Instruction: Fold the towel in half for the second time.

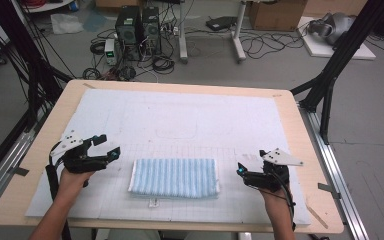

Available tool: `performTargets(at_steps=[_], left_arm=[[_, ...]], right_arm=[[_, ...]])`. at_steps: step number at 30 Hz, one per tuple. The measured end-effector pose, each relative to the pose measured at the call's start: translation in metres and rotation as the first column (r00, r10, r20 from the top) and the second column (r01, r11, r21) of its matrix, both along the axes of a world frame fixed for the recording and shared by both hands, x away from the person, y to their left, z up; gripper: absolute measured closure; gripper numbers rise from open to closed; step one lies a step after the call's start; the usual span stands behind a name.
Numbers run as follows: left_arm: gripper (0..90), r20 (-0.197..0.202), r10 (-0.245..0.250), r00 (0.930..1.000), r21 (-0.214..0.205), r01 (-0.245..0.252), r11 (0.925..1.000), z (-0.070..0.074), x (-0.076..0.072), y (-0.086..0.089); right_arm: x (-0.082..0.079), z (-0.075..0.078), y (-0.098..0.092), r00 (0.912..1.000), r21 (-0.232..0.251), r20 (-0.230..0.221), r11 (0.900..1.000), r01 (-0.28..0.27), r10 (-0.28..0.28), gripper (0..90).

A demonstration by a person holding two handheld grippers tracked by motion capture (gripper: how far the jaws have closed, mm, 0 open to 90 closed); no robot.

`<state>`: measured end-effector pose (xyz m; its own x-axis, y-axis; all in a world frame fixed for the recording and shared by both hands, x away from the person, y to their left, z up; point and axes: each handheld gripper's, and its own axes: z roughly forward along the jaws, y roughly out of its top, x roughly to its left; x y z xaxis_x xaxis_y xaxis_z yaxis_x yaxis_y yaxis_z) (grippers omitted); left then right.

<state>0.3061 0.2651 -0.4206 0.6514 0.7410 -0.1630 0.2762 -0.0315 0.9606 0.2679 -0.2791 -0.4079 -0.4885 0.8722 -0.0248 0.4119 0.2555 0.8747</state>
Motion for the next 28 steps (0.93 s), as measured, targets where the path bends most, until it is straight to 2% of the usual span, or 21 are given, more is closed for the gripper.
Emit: performTargets(at_steps=[6,10,28], left_arm=[[19.8,0.0,-0.003,1.0,0.003,0.003,1.0,0.0009,-0.0025,0.0008],[20.3,-0.001,-0.001,1.0,0.01,0.001,1.0,0.001,-0.0033,0.0018],[20.4,-0.005,0.006,1.0,0.017,-0.006,0.9998,-0.0004,-0.0017,0.0021]], right_arm=[[-0.0038,0.0019,-0.0033,0.9999,0.005,0.001,0.9999,0.015,-0.015,10.8],[-0.0032,0.003,-0.0053,0.9996,0.027,0.003,0.9992,0.028,-0.028,10.7],[-0.0001,-0.0001,-0.0048,0.9997,0.032,-0.005,0.9992,0.026,-0.026,10.7]])
